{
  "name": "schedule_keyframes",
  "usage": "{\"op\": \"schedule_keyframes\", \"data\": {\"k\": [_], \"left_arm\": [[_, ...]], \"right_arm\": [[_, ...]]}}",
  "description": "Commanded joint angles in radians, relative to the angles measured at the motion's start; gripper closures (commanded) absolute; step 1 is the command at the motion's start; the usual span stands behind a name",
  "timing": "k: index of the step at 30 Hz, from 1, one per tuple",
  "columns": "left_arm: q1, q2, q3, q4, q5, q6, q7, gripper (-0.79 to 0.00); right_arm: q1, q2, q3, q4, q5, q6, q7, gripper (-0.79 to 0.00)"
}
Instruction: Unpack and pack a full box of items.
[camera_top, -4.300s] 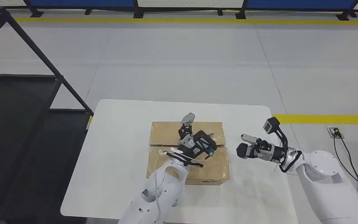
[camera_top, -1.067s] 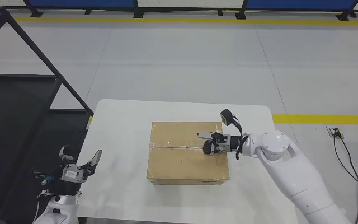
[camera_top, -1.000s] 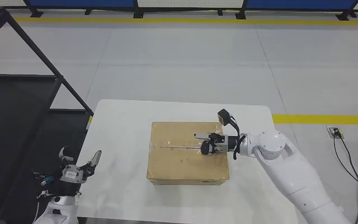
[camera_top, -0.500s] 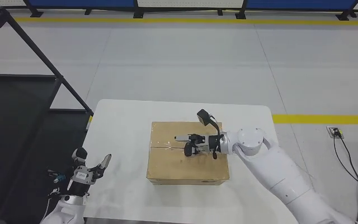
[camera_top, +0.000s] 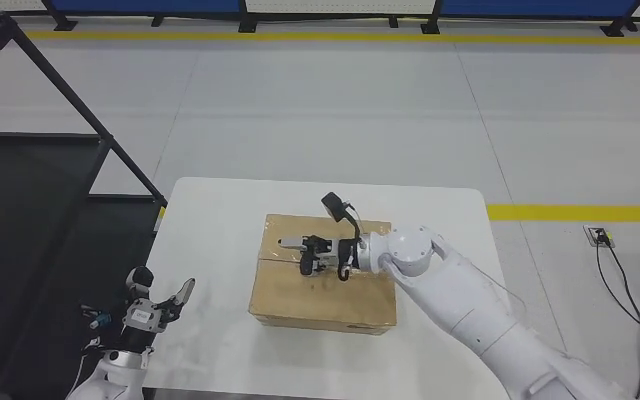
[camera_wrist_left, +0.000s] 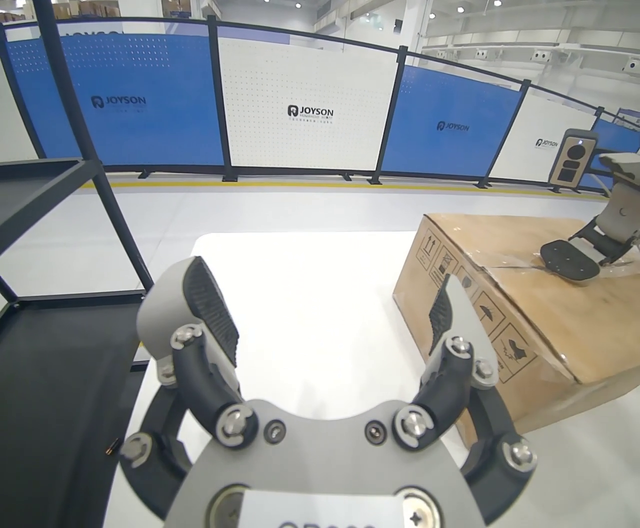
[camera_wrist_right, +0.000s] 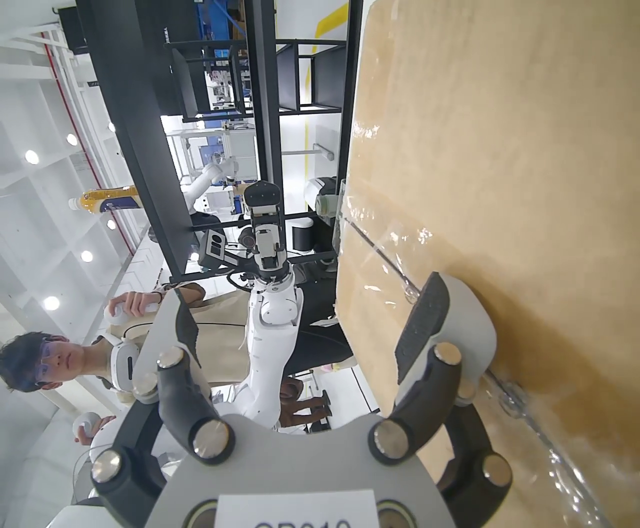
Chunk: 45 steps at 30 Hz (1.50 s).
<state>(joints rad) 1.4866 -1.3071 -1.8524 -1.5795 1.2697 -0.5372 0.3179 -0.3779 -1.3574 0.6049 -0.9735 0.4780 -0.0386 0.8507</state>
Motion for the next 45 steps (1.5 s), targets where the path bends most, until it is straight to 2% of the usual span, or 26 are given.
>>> {"op": "schedule_keyframes", "data": {"k": [1, 6, 12, 19, 25, 31, 39, 45], "left_arm": [[-0.003, 0.003, 0.000, 0.008, -0.003, -0.008, -0.002, -0.785], [-0.015, 0.010, 0.002, 0.025, 0.001, -0.027, -0.010, -0.785], [-0.044, 0.017, 0.027, 0.047, 0.023, -0.041, -0.031, -0.785], [-0.087, 0.019, 0.115, 0.046, 0.120, -0.001, -0.061, -0.785], [-0.131, 0.016, 0.198, 0.077, 0.163, 0.049, -0.076, -0.785], [-0.145, 0.017, 0.225, 0.081, 0.162, 0.063, -0.076, -0.785], [-0.148, 0.020, 0.253, 0.071, 0.162, 0.087, -0.085, -0.785], [-0.144, 0.021, 0.277, 0.054, 0.163, 0.108, -0.090, -0.785]], "right_arm": [[0.013, -0.016, -0.012, 0.012, -0.002, -0.005, -0.016, -0.785], [0.035, -0.037, -0.010, 0.034, -0.009, -0.023, -0.019, -0.785], [0.023, -0.025, 0.038, 0.000, -0.031, -0.016, 0.010, -0.785], [-0.054, 0.040, 0.146, -0.122, -0.130, 0.034, 0.074, -0.785], [-0.194, 0.116, 0.293, -0.277, -0.256, 0.121, 0.068, -0.785], [-0.334, 0.173, 0.436, -0.407, -0.336, 0.198, 0.069, -0.785], [-0.499, 0.223, 0.624, -0.520, -0.327, 0.193, 0.084, -0.785], [-0.546, 0.240, 0.692, -0.515, -0.312, 0.190, 0.108, -0.785]]}}
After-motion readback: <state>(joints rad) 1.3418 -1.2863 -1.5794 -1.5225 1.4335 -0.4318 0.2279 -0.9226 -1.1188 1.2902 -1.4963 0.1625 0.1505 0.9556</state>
